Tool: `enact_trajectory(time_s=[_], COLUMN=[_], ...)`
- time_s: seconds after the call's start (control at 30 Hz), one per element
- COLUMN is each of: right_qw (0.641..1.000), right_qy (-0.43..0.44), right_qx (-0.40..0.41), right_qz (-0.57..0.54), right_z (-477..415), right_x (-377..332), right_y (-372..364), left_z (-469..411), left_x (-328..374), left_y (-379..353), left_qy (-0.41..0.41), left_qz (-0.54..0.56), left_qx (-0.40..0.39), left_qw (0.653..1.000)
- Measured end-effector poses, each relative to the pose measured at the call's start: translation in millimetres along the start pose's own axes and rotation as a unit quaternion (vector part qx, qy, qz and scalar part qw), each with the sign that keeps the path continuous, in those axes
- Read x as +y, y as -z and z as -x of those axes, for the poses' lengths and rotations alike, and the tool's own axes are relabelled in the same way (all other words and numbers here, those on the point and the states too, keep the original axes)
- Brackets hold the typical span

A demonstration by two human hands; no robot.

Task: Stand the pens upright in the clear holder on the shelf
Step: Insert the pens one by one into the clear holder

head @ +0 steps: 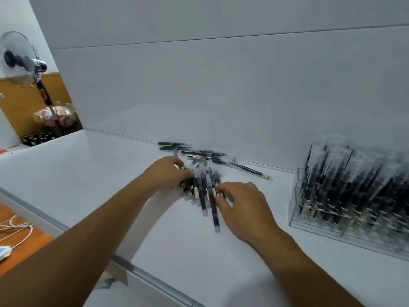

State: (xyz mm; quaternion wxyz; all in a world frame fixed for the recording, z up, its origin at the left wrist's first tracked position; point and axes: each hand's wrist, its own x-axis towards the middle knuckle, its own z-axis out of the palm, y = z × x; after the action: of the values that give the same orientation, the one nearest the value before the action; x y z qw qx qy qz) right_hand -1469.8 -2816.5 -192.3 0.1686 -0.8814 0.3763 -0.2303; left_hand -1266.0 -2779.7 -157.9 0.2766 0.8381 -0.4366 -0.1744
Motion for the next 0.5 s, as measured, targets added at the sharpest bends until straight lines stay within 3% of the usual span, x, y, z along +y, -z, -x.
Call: enact_trajectory(time_s=[0.27,0.5], right_qw=[0.999,0.995], right_qy=[-0.038,-0.073], right_qx=[-0.004,-0.011], right_qz=[-0.033,-0.07], right_z=[1.5,-1.8], right_x=[-1.8,-0.6], right_y=[4.6,7.8], left_z=[-26.5,-24.0], left_x=[15.9,8.0], left_y=[10.6,9.0], left_qy=[0.077,0.079], left_qz=[0.017,0.066], left_qx=[-0.08,-0.053], left_qw=[0.994,0.993])
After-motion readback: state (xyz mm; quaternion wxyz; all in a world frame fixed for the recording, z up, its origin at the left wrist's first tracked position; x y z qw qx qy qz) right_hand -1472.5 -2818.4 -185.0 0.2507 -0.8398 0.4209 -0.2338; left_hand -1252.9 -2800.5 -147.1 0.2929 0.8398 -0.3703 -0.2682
